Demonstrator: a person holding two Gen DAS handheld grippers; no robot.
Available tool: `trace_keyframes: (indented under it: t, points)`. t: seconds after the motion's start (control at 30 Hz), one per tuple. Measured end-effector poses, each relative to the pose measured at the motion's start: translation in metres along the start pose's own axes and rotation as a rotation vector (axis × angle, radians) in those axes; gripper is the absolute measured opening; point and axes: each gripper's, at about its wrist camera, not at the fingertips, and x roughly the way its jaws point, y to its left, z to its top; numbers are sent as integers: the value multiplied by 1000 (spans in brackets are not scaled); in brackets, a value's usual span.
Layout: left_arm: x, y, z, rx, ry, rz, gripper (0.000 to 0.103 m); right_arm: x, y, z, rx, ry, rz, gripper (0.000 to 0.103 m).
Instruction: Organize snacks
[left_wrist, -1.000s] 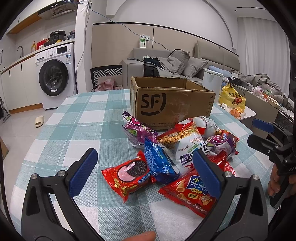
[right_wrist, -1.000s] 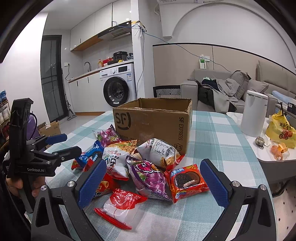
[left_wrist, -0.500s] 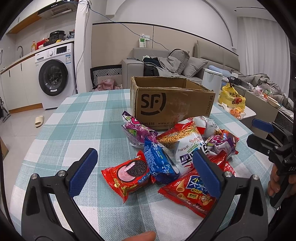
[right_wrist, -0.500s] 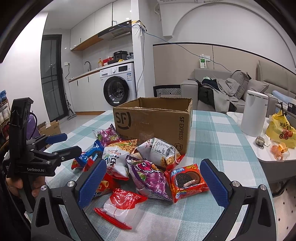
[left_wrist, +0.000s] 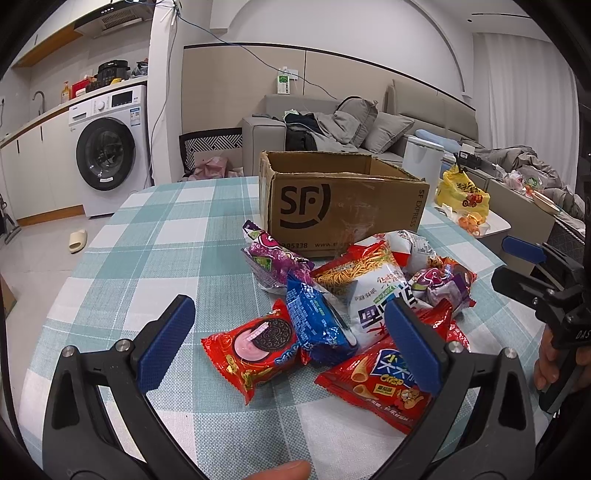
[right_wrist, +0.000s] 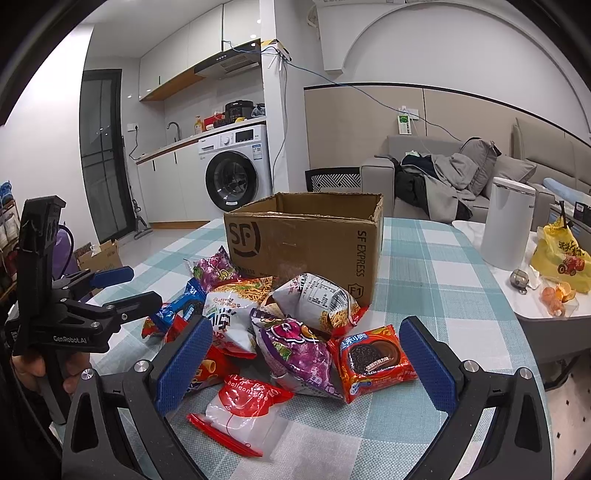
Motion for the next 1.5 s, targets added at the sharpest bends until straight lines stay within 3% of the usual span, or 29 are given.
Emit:
trace_keyframes:
  t: [0.5,0.77,1.23,1.5]
  points:
    - [-2,-3,0,9,9,-7,102,4,-4,1,22,27,-29,103]
    - [-7,-3,0,-2,15,-69,102,7,-17,1,73,52,-28,103]
    - [-12,-23,-2,68,78,-213,102,20,-10,-5,86,221,-27,101]
    - [1,-39,-8,131,136,-202,102,24,5,-18,82,298,21,93]
